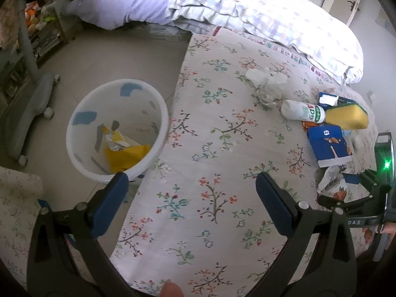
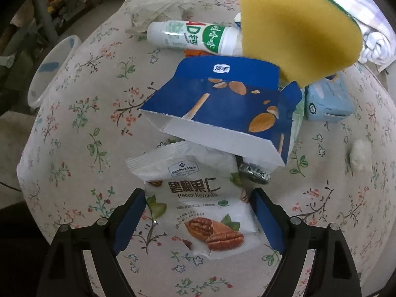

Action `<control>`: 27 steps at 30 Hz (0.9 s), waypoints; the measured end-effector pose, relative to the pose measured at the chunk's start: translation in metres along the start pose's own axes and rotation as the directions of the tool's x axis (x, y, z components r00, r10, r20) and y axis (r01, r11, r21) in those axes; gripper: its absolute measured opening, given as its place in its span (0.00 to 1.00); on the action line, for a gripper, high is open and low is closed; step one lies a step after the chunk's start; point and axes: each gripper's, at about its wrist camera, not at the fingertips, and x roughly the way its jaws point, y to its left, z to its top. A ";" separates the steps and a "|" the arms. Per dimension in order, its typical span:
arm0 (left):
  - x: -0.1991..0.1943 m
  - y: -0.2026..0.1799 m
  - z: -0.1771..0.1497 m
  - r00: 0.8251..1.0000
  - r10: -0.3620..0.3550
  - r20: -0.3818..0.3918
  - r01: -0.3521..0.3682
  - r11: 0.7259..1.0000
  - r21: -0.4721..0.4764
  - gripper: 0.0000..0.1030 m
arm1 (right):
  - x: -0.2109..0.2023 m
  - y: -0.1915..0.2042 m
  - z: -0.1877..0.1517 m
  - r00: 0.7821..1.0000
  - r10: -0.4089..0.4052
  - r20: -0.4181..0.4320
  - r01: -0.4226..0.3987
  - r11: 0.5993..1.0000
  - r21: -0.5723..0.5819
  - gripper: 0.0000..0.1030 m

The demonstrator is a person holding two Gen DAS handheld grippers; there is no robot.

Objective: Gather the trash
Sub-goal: 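Return to the bed and grasp the white almond snack bag with the right tool, then grasp the blue nut box with the left tool while the right holds the snack bag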

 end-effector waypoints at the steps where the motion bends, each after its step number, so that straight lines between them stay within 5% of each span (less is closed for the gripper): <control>1: 0.001 -0.004 0.000 1.000 -0.002 -0.002 0.002 1.000 0.008 0.99 | 0.000 0.001 0.000 1.000 0.004 0.002 -0.004 1.000 0.002 0.81; 14: 0.016 -0.066 0.000 0.998 -0.048 -0.048 0.053 0.992 0.112 0.99 | -0.041 -0.035 -0.035 0.991 0.106 0.082 -0.110 0.993 0.041 0.39; 16: 0.020 -0.075 0.000 0.997 -0.060 -0.057 0.066 0.991 0.118 0.99 | -0.044 -0.044 -0.040 0.990 0.111 0.089 -0.116 0.992 0.048 0.09; 27: 0.036 -0.128 0.000 0.988 -0.126 -0.087 0.140 0.976 0.169 0.99 | -0.072 -0.090 -0.066 0.986 0.097 0.134 -0.113 0.986 0.120 0.08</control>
